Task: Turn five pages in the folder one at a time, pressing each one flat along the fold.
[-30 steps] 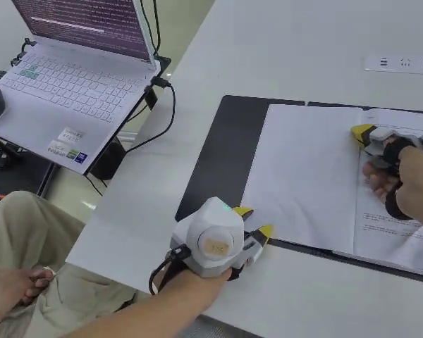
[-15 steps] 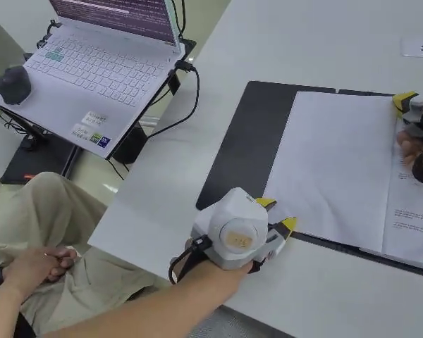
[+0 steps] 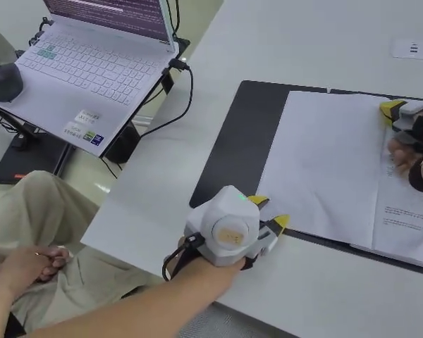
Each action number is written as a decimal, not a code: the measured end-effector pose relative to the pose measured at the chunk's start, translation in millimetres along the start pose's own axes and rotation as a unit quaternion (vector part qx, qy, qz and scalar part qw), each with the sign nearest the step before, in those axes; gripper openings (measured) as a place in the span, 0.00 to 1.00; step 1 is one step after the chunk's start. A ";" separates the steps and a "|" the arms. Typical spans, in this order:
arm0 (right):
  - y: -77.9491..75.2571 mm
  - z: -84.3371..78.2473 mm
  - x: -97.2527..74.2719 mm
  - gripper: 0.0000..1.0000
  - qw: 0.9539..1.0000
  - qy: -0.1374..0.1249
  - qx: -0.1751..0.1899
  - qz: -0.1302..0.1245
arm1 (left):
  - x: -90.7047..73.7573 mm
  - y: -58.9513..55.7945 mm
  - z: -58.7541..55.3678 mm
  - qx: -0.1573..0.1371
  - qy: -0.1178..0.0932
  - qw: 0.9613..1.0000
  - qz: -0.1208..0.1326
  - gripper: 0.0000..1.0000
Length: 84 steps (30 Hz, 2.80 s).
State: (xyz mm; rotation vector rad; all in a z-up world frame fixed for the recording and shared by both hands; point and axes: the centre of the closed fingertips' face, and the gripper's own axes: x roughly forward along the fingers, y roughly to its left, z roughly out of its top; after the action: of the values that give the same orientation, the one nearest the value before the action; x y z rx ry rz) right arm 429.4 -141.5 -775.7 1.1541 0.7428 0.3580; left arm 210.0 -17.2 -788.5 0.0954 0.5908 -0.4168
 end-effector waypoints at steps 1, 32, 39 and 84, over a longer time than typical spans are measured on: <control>-0.3 -3.9 -2.6 0.00 1.000 0.009 -0.001 0.000 | -0.1 0.1 0.0 0.000 -0.001 1.000 0.000 0.24; -13.5 -95.0 -87.9 0.00 0.991 0.123 -0.043 0.010 | 0.3 -1.7 -0.4 -0.001 0.004 1.000 -0.002 0.23; -18.4 -125.8 -114.3 0.00 0.988 0.147 -0.041 0.009 | -0.3 -1.5 -0.2 -0.003 0.004 1.000 -0.002 0.24; 27.4 -94.1 -301.7 0.29 0.949 0.030 -0.313 -0.020 | -97.2 3.1 57.3 -0.075 -0.041 0.996 0.021 0.47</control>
State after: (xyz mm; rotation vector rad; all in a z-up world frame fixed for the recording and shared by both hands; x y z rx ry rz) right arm 152.1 -250.1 -666.4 0.5294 0.6368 0.5482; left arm 168.2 8.3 -686.8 -0.0536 0.5371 -0.3335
